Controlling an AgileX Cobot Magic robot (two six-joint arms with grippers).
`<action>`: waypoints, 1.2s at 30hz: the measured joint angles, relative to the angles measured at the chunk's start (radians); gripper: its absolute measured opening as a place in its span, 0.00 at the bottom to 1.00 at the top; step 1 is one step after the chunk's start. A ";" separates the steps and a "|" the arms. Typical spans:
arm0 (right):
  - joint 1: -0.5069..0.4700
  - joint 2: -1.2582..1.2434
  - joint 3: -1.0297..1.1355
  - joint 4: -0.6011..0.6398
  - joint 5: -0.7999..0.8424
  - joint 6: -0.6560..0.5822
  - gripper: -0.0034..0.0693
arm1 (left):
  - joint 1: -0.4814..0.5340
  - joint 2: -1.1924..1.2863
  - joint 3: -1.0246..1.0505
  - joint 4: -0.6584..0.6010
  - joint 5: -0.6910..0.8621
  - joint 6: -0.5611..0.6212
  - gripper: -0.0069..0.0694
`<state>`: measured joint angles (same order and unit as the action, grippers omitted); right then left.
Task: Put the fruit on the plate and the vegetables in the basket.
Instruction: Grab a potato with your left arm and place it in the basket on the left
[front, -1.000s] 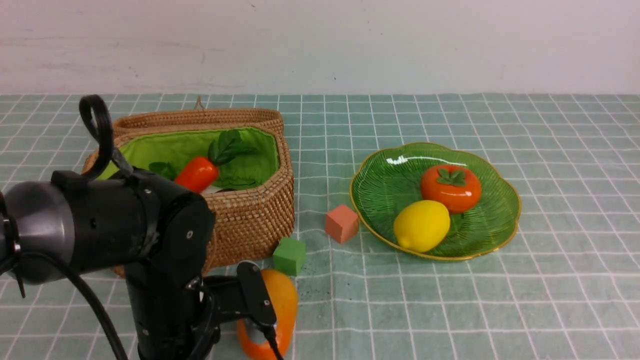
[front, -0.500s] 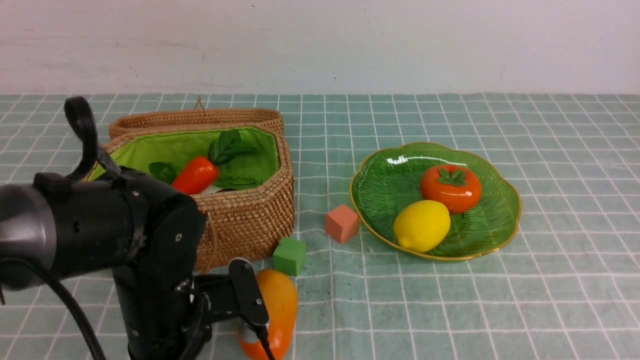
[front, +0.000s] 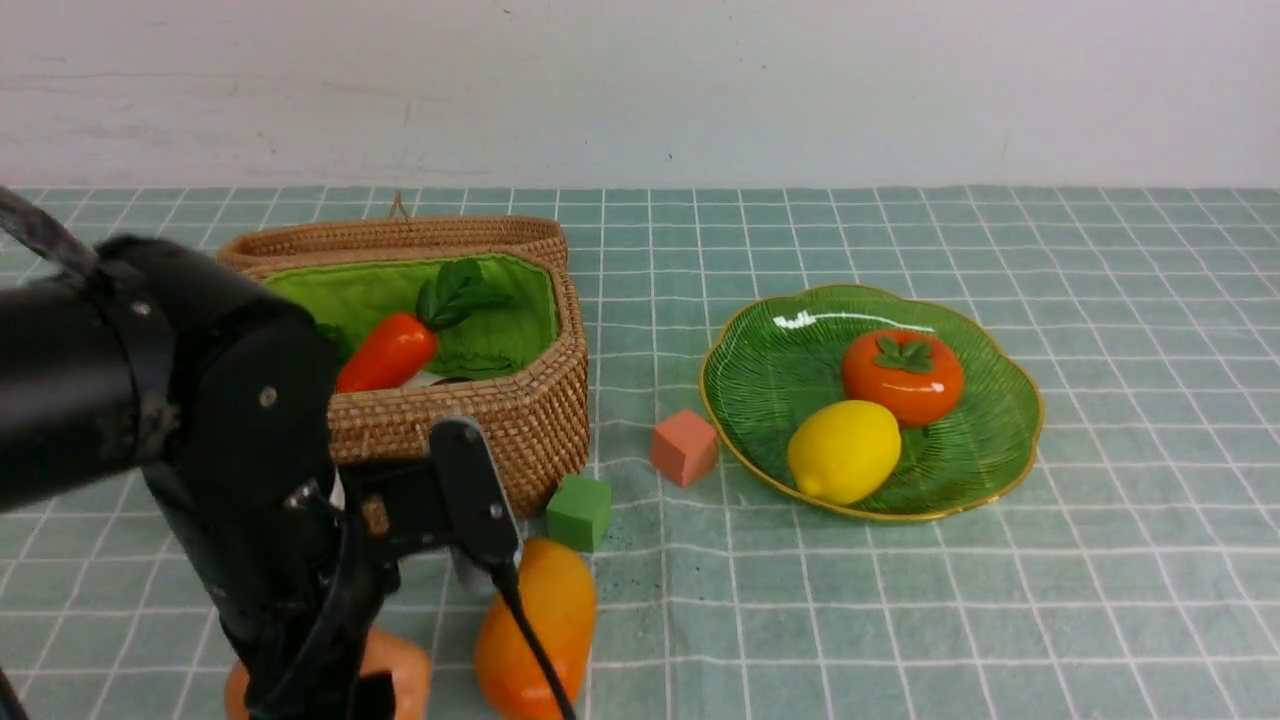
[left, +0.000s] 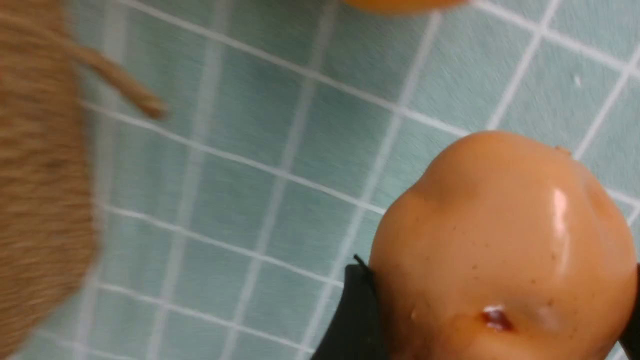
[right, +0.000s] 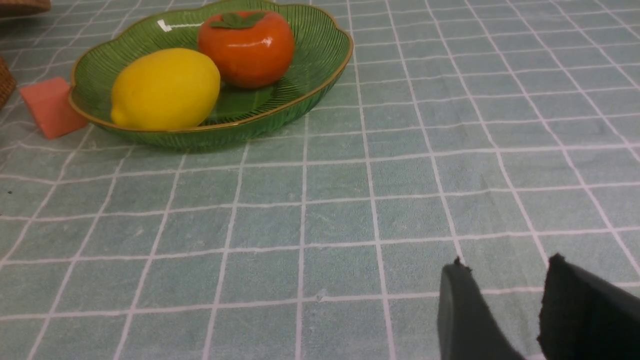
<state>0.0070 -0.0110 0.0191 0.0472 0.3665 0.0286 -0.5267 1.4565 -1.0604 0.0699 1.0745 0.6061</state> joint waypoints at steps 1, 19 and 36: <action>0.000 0.000 0.000 0.000 0.000 0.000 0.38 | 0.015 -0.008 -0.034 -0.001 0.005 0.000 0.87; 0.000 0.000 0.000 0.000 0.000 0.000 0.38 | 0.260 0.116 -0.327 0.078 -0.543 0.050 0.87; 0.000 0.000 0.000 0.000 0.000 0.000 0.38 | 0.260 0.270 -0.327 0.128 -0.545 -0.072 0.97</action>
<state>0.0070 -0.0110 0.0191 0.0472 0.3665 0.0286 -0.2671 1.7267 -1.3869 0.1980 0.5296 0.5343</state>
